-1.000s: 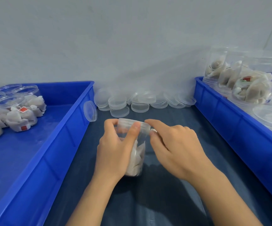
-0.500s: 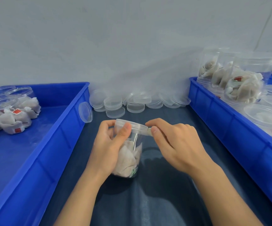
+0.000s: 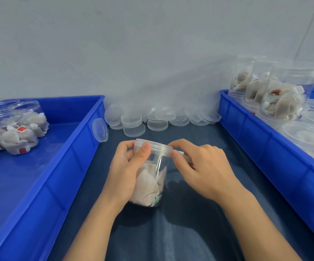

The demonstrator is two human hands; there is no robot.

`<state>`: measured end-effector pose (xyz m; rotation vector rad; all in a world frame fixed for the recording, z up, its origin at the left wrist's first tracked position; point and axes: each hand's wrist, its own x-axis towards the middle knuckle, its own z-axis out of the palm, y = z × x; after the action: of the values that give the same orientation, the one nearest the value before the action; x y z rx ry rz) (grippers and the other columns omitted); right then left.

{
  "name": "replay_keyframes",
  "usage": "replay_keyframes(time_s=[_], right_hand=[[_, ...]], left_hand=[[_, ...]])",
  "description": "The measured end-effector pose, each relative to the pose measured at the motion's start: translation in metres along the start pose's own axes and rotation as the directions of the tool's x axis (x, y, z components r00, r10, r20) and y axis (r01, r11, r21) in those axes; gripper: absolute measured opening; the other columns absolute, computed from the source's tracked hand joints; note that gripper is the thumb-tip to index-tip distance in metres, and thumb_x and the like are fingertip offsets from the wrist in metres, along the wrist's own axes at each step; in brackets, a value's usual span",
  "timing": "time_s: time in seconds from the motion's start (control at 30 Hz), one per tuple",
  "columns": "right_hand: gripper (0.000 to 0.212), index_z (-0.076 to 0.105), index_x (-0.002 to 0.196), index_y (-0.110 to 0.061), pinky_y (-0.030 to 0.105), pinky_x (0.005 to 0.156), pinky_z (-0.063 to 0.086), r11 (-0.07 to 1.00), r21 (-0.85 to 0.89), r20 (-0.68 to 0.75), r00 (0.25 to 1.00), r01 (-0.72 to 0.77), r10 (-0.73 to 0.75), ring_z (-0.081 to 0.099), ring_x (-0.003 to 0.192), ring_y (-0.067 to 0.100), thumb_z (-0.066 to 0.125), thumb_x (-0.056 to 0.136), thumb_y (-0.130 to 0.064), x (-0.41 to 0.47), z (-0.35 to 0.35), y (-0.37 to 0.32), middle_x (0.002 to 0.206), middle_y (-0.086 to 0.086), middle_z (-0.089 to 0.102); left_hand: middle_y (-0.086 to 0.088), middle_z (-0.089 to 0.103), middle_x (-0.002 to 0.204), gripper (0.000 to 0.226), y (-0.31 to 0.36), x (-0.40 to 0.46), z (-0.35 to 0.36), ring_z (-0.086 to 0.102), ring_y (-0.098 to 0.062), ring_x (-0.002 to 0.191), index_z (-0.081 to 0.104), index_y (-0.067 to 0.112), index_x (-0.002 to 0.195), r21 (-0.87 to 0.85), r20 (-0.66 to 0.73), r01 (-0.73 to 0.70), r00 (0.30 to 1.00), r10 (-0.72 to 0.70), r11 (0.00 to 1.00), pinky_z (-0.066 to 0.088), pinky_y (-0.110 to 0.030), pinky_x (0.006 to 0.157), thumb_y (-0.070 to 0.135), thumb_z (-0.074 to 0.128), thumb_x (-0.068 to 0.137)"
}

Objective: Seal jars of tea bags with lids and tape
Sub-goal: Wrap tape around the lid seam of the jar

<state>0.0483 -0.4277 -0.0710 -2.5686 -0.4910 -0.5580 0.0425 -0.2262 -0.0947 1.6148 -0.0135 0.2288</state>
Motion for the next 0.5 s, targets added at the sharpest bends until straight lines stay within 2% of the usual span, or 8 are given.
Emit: replay_keyframes(time_s=[0.13,0.33,0.43,0.5], right_hand=[[0.048,0.059,0.115,-0.04,0.036,0.061,0.045,0.999,-0.038,-0.034,0.999,0.013,-0.014,0.051,0.055,0.024,0.02,0.098,-0.062,0.0,0.001,-0.001,0.052,-0.006,0.052],[0.049,0.061,0.113,-0.037,0.038,0.062,0.05,0.998,-0.053,-0.076,0.997,0.024,-0.028,0.056,0.056,0.028,0.021,0.098,-0.062,-0.002,0.003,-0.007,0.053,-0.005,0.054],[0.049,0.064,0.112,-0.035,0.037,0.06,0.049,0.999,-0.039,-0.111,0.993,0.035,-0.039,0.057,0.056,0.028,0.023,0.099,-0.059,-0.003,0.004,-0.011,0.055,-0.006,0.057],[0.05,0.065,0.111,-0.033,0.037,0.059,0.049,0.998,-0.047,-0.123,0.991,0.038,-0.044,0.057,0.056,0.029,0.024,0.1,-0.058,-0.004,0.004,-0.013,0.056,-0.006,0.058]], left_hand=[[0.002,0.08,0.108,0.072,0.0,0.0,0.0,0.077,-0.017,0.1,0.066,0.02,0.117,-0.011,0.0,0.007,1.0,-0.007,1.0,0.057,-0.038,0.087,0.077,0.069,0.073],[0.003,0.079,0.107,0.066,0.004,-0.001,-0.001,0.075,-0.016,0.104,0.067,0.02,0.112,-0.008,0.007,0.008,1.0,-0.008,1.0,0.056,-0.042,0.095,0.075,0.066,0.077],[0.013,0.075,0.1,0.048,0.008,-0.002,0.0,0.071,-0.004,0.095,0.063,0.03,0.101,0.104,0.013,-0.019,1.0,0.018,0.994,0.05,-0.034,0.086,0.074,0.056,0.085],[0.014,0.071,0.098,0.049,0.01,-0.003,0.001,0.066,-0.001,0.091,0.063,0.036,0.096,0.259,-0.038,-0.043,0.998,0.055,0.965,0.047,-0.033,0.082,0.08,0.046,0.083]])
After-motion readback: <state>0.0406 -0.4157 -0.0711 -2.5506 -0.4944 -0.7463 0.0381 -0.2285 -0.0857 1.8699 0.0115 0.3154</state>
